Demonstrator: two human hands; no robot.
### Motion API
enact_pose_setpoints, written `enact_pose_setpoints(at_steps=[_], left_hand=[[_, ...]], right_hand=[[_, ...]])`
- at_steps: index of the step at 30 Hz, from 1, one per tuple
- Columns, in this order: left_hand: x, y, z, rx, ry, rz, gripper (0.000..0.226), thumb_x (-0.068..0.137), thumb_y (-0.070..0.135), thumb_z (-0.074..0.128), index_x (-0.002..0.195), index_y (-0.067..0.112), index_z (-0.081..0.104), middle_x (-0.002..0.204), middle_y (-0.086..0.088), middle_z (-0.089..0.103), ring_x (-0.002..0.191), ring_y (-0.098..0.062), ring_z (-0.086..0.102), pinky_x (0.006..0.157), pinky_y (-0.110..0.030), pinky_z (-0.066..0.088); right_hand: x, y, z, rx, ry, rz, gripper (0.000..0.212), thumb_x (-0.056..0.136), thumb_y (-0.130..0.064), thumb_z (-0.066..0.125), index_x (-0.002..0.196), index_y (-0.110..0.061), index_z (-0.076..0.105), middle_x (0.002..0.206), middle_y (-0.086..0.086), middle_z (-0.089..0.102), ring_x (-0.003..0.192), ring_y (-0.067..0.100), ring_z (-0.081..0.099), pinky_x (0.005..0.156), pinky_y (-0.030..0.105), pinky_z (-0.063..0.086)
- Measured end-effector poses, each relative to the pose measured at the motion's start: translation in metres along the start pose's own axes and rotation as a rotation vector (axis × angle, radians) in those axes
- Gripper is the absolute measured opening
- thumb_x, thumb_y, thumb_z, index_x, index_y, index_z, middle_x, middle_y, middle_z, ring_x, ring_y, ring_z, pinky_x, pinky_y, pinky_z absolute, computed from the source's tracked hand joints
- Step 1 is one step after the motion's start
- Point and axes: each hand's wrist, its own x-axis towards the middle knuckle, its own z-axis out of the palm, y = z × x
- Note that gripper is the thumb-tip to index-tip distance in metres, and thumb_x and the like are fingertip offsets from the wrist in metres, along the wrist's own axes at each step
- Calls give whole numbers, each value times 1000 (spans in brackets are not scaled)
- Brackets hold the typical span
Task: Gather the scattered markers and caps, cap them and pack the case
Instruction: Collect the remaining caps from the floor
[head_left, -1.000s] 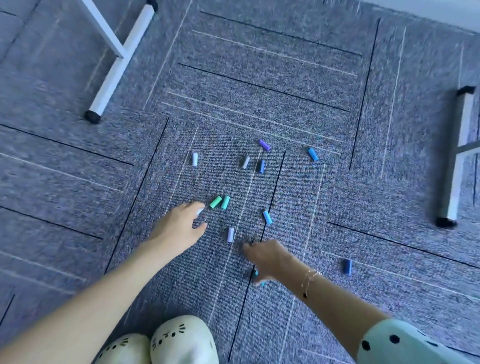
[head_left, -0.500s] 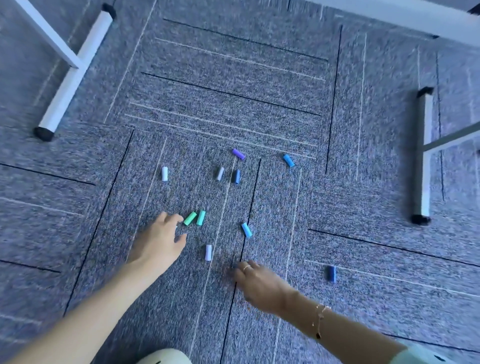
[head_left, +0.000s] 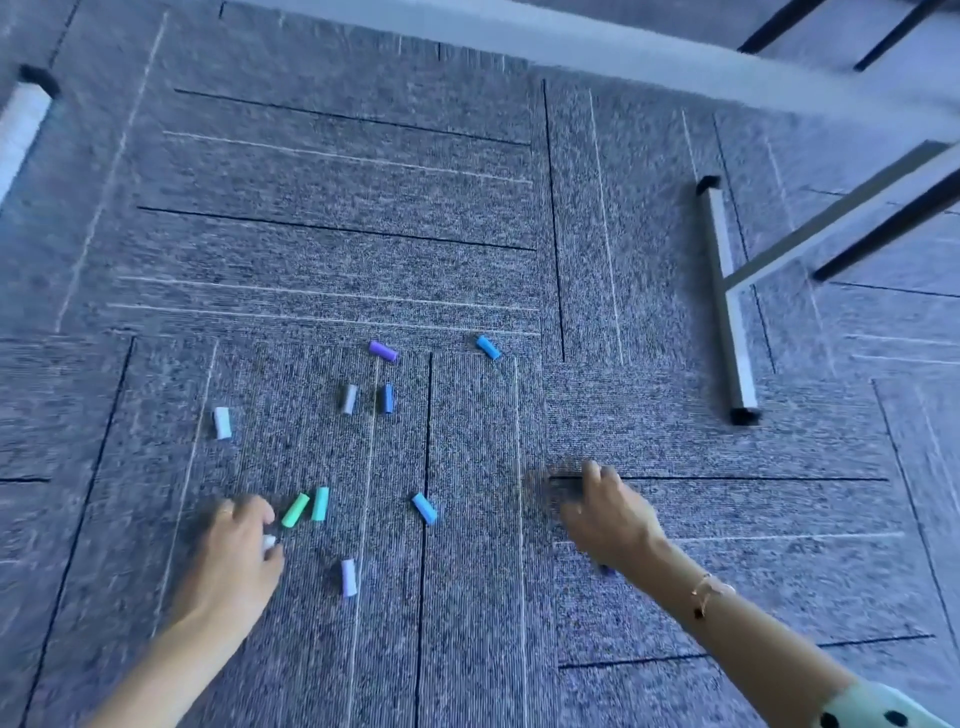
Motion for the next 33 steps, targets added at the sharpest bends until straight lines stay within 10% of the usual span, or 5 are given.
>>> enact_pose_setpoints(at_steps=[6,18,22,26,33], left_hand=[[1,-4,0,-63,39,-14,24,78,5,70,97,10,56,92,-5,50,61,-10,55,53,-26,51],[-9,16,15,-190,8,88,10,90,3,54,90,12,49,106,-2,43,64,-7,41,52,-17,35],[-16,20,27,-82,-95,141,13,99,18,38,96,9,47,113,-11,49,66,-6,47,53,-21,45],[-22,21,29,161,-164,229,39,92,48,47,109,13,45,91,5,49,54,-3,42,45,-17,43],[-22,24,21,212,-224,337,26,97,33,48,117,16,47,126,-1,50,53,1,41,50,-13,43]], right_hand=[[-11,33,10,-31,-274,67,46,95,-29,49,130,-1,35,107,6,48,86,11,56,67,16,52],[-1,9,0,-26,-85,224,33,93,-18,48,122,-3,48,73,0,37,82,22,42,85,34,46],[2,-35,-18,-57,47,20,29,101,-28,32,114,-8,49,95,8,54,68,18,53,64,29,51],[9,-75,-14,80,129,-232,16,100,-21,33,106,-9,40,70,-1,54,48,10,43,42,20,39],[17,-120,0,62,209,-472,19,94,1,35,107,-7,47,96,5,56,78,19,51,66,26,46]])
